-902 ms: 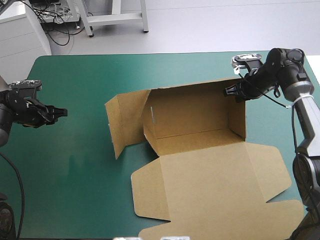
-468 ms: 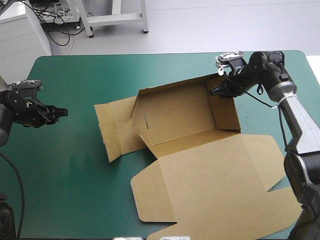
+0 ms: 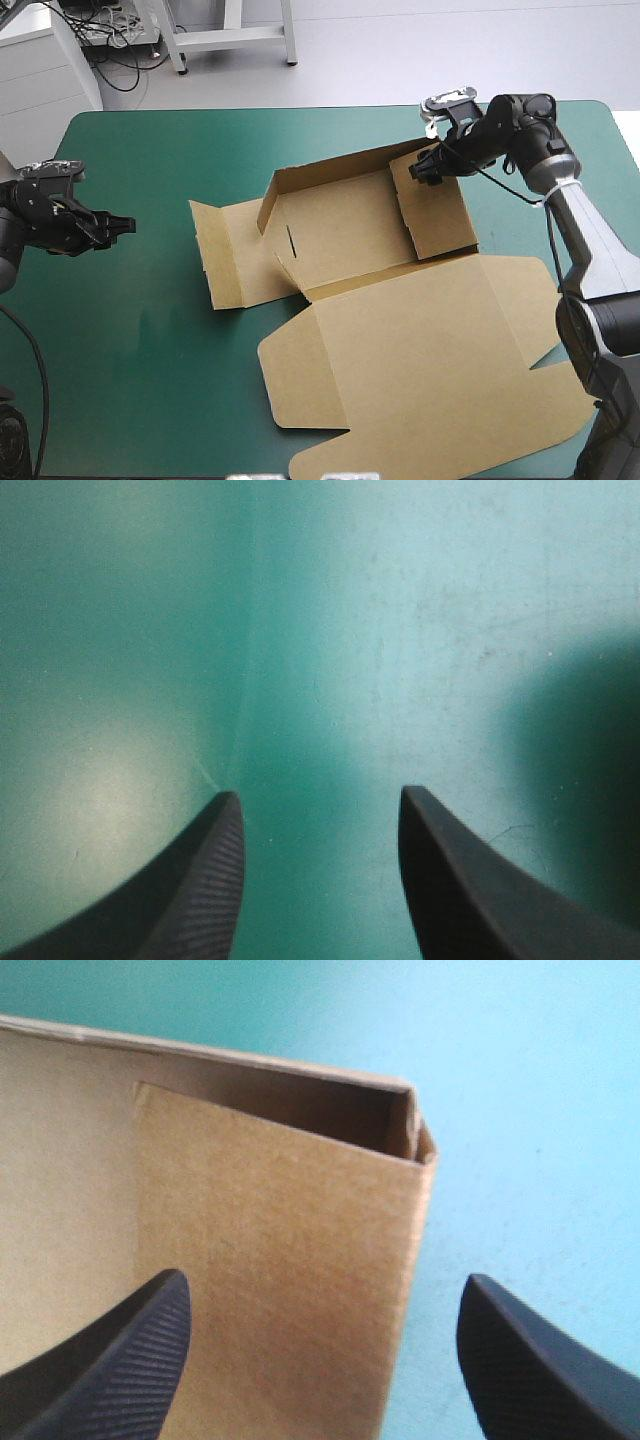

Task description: Fold the box

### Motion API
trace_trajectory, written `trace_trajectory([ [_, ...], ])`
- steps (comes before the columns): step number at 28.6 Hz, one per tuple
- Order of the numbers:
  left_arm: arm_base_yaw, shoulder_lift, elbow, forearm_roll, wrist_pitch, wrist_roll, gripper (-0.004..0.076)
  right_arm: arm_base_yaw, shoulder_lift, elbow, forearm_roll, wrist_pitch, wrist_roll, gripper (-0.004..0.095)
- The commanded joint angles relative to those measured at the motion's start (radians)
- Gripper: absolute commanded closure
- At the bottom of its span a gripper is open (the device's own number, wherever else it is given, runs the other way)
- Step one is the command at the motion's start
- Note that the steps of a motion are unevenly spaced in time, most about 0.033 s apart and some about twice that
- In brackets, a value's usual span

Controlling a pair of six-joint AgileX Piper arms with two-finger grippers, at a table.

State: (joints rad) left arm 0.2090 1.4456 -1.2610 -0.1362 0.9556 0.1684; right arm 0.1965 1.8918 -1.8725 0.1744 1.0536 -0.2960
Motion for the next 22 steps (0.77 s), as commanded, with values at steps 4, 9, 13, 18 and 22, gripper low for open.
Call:
trace_trajectory([
  [4,0.001,-0.035,-0.027,-0.011,-0.025,-0.003,0.0379,0.000,-0.062,-0.212,-0.055,0.123,0.041,0.0214],
  [9,0.001,-0.035,-0.027,-0.011,-0.025,-0.001,0.0379,0.000,-0.112,-0.256,-0.062,0.186,0.055,0.0214],
  [13,0.001,-0.035,-0.027,-0.011,-0.027,-0.001,0.0379,0.000,-0.172,-0.239,-0.081,0.193,0.062,0.0214],
  [18,0.001,-0.035,-0.027,-0.011,-0.031,0.000,0.0379,0.005,-0.274,-0.176,-0.088,0.193,0.079,0.0214],
  [22,0.001,-0.035,-0.027,-0.013,-0.035,0.001,0.0379,0.005,-0.303,-0.158,-0.072,0.193,0.069,0.0213],
])
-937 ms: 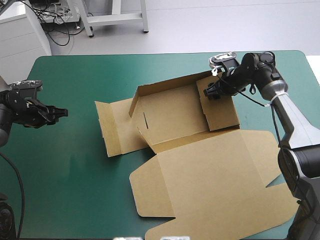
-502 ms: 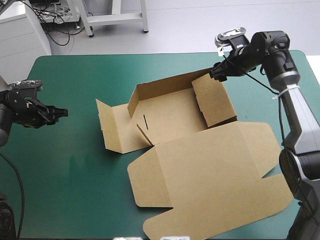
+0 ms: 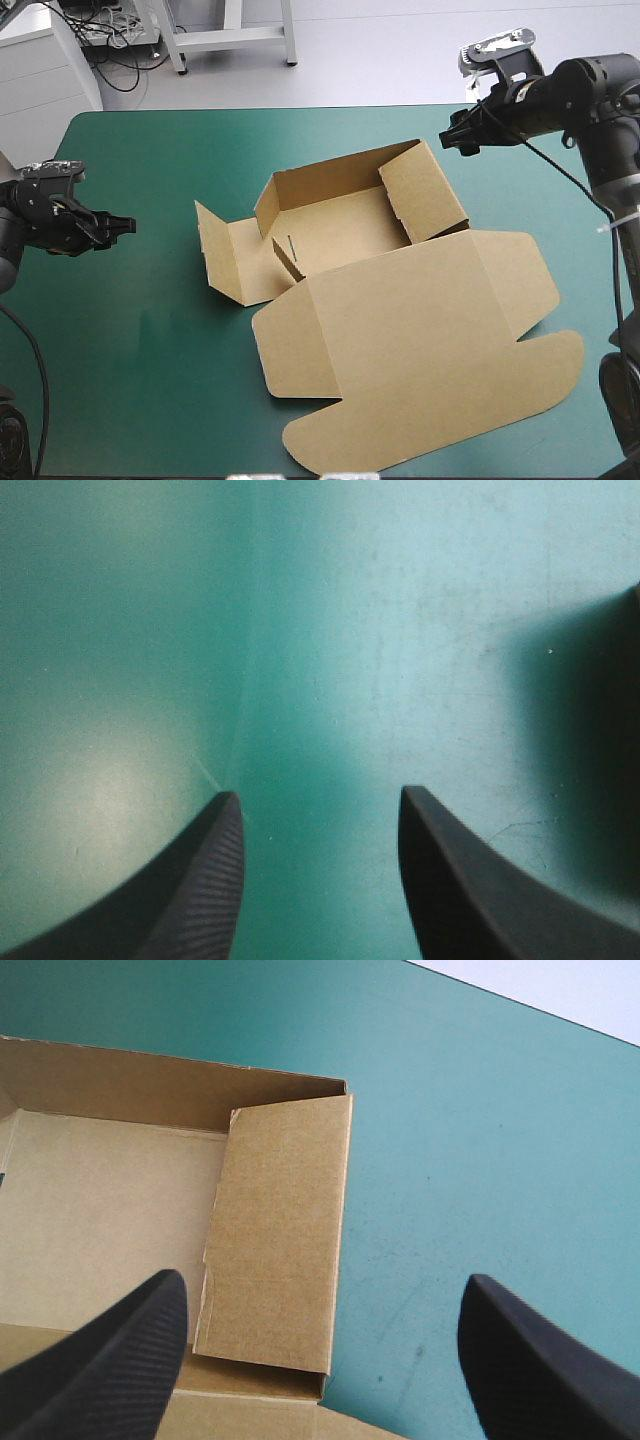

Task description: Fold the box

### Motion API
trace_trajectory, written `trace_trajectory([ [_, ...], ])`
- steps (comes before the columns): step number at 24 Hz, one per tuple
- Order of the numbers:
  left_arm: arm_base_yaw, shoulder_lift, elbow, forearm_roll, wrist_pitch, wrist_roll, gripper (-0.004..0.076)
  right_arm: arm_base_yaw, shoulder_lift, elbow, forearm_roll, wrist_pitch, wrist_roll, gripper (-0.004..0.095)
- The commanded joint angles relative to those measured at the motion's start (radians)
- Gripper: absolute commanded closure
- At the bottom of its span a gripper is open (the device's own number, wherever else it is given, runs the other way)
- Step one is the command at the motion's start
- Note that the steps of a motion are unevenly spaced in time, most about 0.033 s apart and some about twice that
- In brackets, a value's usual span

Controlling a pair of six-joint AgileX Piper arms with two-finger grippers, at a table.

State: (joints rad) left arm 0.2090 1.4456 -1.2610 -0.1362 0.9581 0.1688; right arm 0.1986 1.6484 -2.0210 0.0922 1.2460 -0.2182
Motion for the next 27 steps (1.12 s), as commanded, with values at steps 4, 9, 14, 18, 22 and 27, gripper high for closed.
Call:
trace_trajectory([
  [4,0.001,-0.035,-0.027,-0.024,-0.044,0.001,0.0379,0.002,-0.040,0.012,0.051,-0.008,-0.055,0.0213],
  [9,0.001,-0.035,-0.027,-0.050,-0.048,0.019,0.0379,0.002,0.091,0.009,0.041,-0.008,-0.050,0.0067],
  [14,0.001,-0.035,-0.027,-0.059,-0.045,0.032,0.0379,0.002,0.218,0.009,0.040,-0.098,-0.050,0.0058],
  [18,0.001,-0.035,-0.027,-0.071,-0.045,0.037,0.0379,0.002,0.282,0.009,0.040,-0.122,-0.050,0.0058],
  [22,0.001,-0.035,-0.027,-0.078,-0.043,0.039,0.0379,0.002,0.341,0.008,0.040,-0.120,-0.050,0.0058],
  [27,0.001,-0.035,-0.027,-0.078,-0.039,0.042,0.0379,0.002,0.386,0.008,0.042,-0.126,-0.050,0.0082],
])
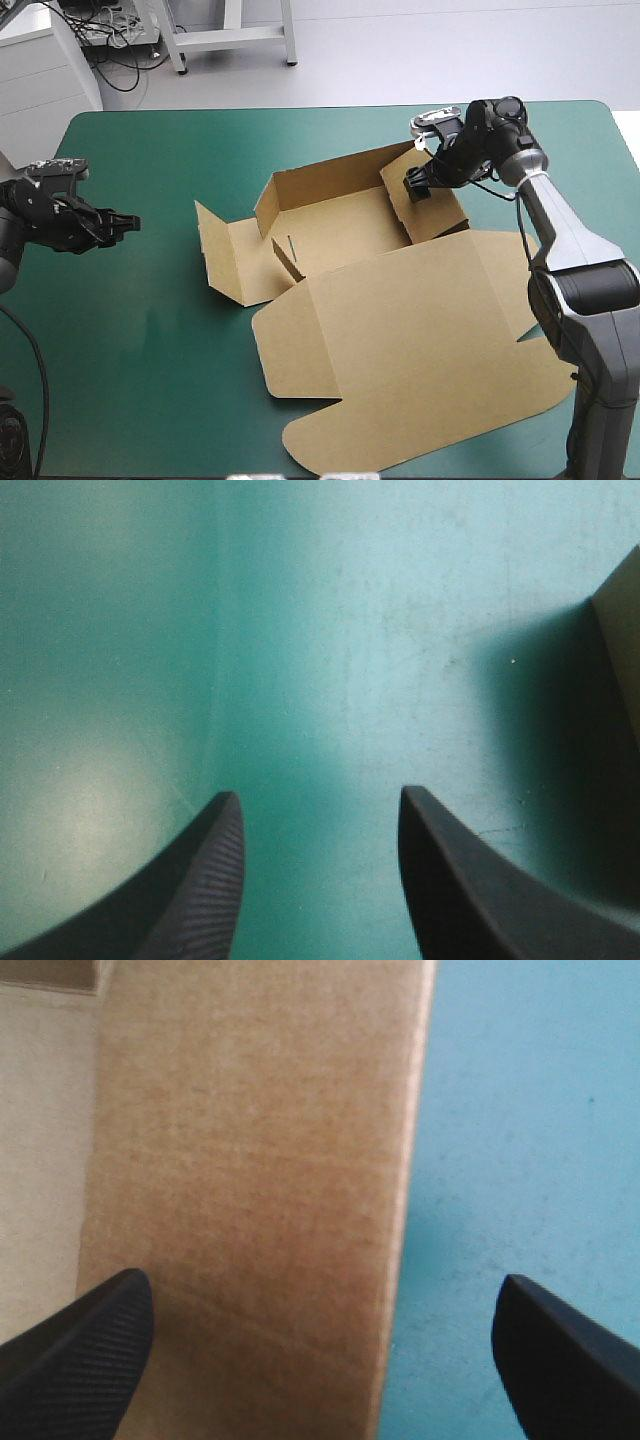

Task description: Fold the box

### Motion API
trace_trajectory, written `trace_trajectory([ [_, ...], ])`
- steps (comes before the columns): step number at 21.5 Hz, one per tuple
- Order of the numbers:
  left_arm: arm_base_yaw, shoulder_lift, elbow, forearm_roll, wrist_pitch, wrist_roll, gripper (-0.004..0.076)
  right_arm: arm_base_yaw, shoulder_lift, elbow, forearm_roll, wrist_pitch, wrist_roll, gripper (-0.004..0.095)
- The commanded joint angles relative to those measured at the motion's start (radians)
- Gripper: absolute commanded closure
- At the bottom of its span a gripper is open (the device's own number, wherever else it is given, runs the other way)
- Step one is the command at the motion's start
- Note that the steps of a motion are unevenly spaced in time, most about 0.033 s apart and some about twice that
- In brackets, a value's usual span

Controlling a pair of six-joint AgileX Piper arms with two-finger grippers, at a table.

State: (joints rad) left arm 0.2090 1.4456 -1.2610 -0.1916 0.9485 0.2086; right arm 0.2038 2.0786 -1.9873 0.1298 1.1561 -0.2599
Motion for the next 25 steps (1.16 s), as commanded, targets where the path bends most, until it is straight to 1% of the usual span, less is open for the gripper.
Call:
trace_trajectory([
  [1,0.001,-0.035,-0.027,-0.023,-0.029,0.003,0.0379,-0.003,-0.037,-0.026,0.004,-0.040,-0.008,0.0096],
  [5,0.001,-0.035,-0.027,-0.023,-0.029,0.003,0.0379,-0.003,-0.016,-0.026,0.004,-0.042,-0.004,0.0219],
  [7,0.001,-0.035,-0.027,-0.023,-0.028,0.003,0.0379,-0.003,-0.006,-0.026,0.004,-0.031,-0.004,0.0317],
  [8,0.001,-0.035,-0.027,-0.023,-0.028,0.005,0.0379,-0.003,0.002,-0.026,0.004,-0.021,-0.004,0.0422],
  [9,0.001,-0.035,-0.027,-0.023,-0.028,0.005,0.0379,-0.003,0.005,-0.026,0.004,-0.021,-0.004,0.0488],
  [10,0.001,-0.035,-0.027,-0.023,-0.028,0.005,0.0379,-0.003,0.007,-0.026,0.002,-0.021,-0.006,0.0628],
  [11,0.001,-0.035,-0.027,-0.023,-0.028,0.005,0.0379,-0.003,0.007,-0.026,0.001,-0.021,-0.010,0.0716],
  [12,0.001,-0.035,-0.027,-0.023,-0.028,0.005,0.0379,-0.003,0.003,-0.026,-0.001,-0.021,-0.012,0.0900],
  [13,0.001,-0.035,-0.027,-0.023,-0.028,0.005,0.0379,-0.003,0.003,-0.027,-0.007,-0.017,-0.010,0.0924],
  [16,0.001,-0.035,-0.027,-0.023,-0.028,0.005,0.0379,-0.003,-0.001,-0.066,-0.038,0.032,0.023,0.0916],
  [18,0.001,-0.035,-0.027,-0.023,-0.028,0.009,0.0379,-0.009,-0.023,-0.074,-0.027,0.031,0.040,0.0916],
  [22,0.001,-0.033,-0.027,-0.023,-0.049,0.009,0.0379,-0.059,-0.094,-0.074,0.047,0.027,0.040,0.0916],
  [24,0.001,-0.033,-0.027,-0.023,-0.071,0.009,0.0379,-0.102,-0.142,-0.074,0.118,0.024,0.022,0.0916],
  [25,0.001,-0.029,-0.027,-0.025,-0.091,0.009,0.0379,-0.143,-0.170,-0.074,0.194,0.024,0.000,0.0916],
])
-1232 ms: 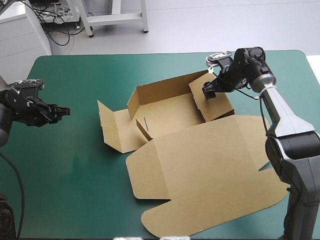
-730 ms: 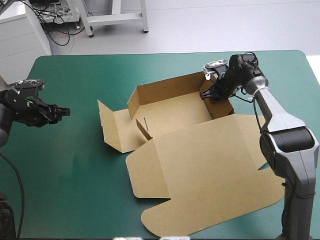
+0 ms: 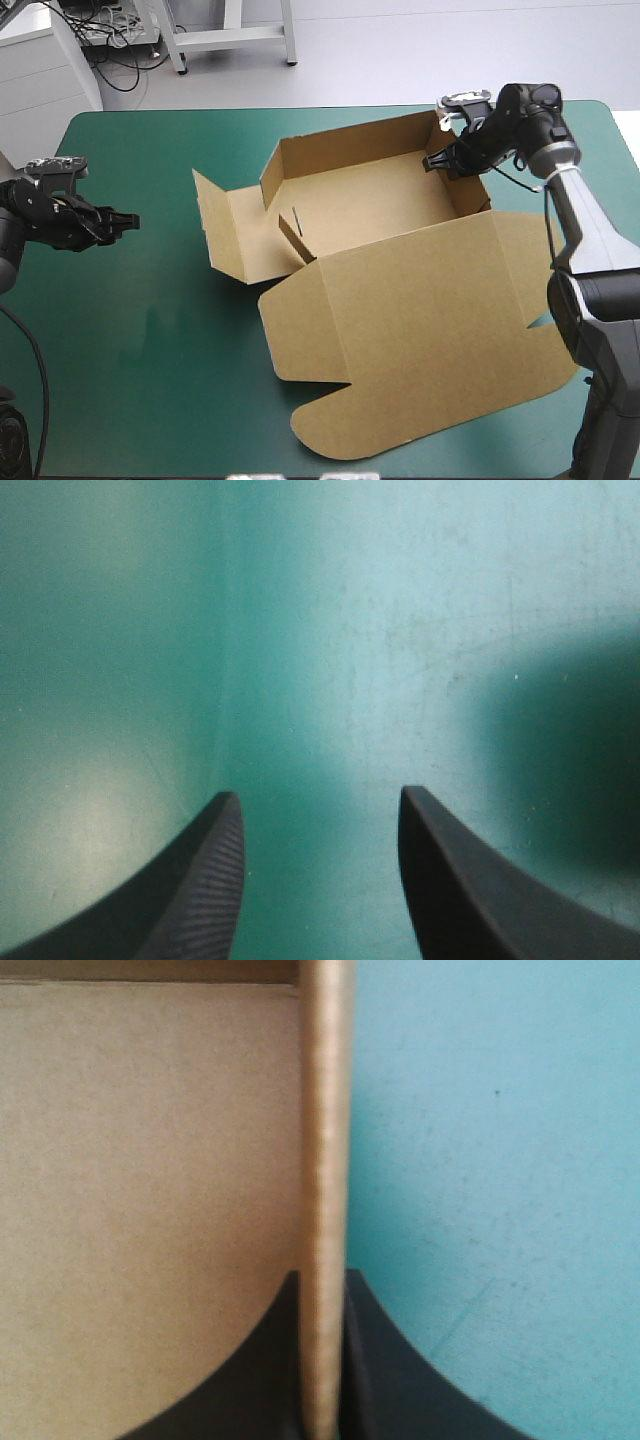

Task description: Fold the box

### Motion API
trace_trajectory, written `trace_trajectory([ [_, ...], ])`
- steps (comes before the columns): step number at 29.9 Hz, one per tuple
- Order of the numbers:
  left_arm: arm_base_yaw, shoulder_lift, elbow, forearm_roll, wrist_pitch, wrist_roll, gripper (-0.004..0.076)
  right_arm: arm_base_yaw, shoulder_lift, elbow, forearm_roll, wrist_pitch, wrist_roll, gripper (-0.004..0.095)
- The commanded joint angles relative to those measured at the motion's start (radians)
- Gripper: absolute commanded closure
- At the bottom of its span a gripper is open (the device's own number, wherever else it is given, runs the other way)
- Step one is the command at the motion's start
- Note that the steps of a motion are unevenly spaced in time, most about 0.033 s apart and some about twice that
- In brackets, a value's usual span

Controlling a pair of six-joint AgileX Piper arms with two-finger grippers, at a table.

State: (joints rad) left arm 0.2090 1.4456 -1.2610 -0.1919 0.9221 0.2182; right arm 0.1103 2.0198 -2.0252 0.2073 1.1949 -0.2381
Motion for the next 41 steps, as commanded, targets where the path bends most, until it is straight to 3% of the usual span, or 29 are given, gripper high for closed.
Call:
trace_trajectory([
  [1,0.001,-0.027,-0.027,-0.028,-0.070,-0.001,0.0379,-0.072,-0.128,-0.036,0.162,-0.015,-0.023,0.0916],
  [5,0.001,-0.004,-0.027,-0.096,-0.066,0.023,0.0379,-0.138,-0.191,-0.036,0.279,-0.017,-0.066,0.0916],
  [13,0.001,0.067,-0.027,-0.461,-0.007,0.262,0.0379,-0.157,-0.273,-0.036,0.327,0.011,-0.066,0.0916],
  [21,-0.016,0.110,-0.027,-0.854,0.069,0.487,0.0379,-0.157,-0.276,-0.025,0.543,-0.047,-0.066,0.0916],
  [28,-0.040,0.117,-0.027,-1.134,0.105,0.575,0.0379,-0.130,-0.273,-0.025,0.486,-0.068,-0.056,0.0916],
  [41,-0.189,0.139,-0.027,-1.369,0.117,0.613,0.0371,-0.106,-0.206,-0.025,0.406,-0.078,-0.028,0.0916],
])
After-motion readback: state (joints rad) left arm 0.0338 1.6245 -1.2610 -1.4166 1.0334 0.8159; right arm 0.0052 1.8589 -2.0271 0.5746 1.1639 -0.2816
